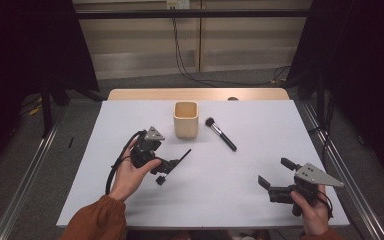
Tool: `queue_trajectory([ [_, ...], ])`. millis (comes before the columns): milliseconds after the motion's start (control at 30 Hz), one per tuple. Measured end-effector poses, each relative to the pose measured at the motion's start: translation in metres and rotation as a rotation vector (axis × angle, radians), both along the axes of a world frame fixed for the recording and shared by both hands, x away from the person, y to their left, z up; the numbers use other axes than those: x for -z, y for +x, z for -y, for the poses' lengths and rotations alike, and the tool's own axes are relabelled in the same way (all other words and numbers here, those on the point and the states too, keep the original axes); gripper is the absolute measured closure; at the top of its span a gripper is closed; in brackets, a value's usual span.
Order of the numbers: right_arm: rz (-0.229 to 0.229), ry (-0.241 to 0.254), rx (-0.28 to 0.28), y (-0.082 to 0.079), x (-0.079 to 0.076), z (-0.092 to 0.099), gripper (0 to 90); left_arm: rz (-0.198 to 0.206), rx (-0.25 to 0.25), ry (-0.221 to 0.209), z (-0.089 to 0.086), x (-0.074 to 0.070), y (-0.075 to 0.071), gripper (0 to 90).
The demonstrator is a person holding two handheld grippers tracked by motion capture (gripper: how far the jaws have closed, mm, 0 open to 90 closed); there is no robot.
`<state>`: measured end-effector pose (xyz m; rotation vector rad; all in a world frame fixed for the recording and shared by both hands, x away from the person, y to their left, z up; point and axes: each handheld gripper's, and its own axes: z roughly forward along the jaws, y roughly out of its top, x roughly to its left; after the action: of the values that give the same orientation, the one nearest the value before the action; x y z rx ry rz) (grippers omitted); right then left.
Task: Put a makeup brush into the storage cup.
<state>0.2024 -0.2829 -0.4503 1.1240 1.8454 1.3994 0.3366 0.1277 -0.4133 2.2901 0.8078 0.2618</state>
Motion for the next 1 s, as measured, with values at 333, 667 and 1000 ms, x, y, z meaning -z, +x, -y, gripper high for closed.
queue_trajectory([
  [333,-0.005,-0.014,-0.02,0.001,0.001,-0.002,0.0,-0.192,0.018,0.148,0.003,0.003,0.014,8.5],
  [667,-0.011,-0.015,-0.03,0.002,0.001,-0.003,0.0,-0.337,0.016,0.291,0.013,0.016,0.026,8.0],
  [1000,-0.014,-0.015,-0.03,0.002,0.002,-0.003,0.0,-0.361,0.017,0.327,0.023,0.027,0.035,5.1],
])
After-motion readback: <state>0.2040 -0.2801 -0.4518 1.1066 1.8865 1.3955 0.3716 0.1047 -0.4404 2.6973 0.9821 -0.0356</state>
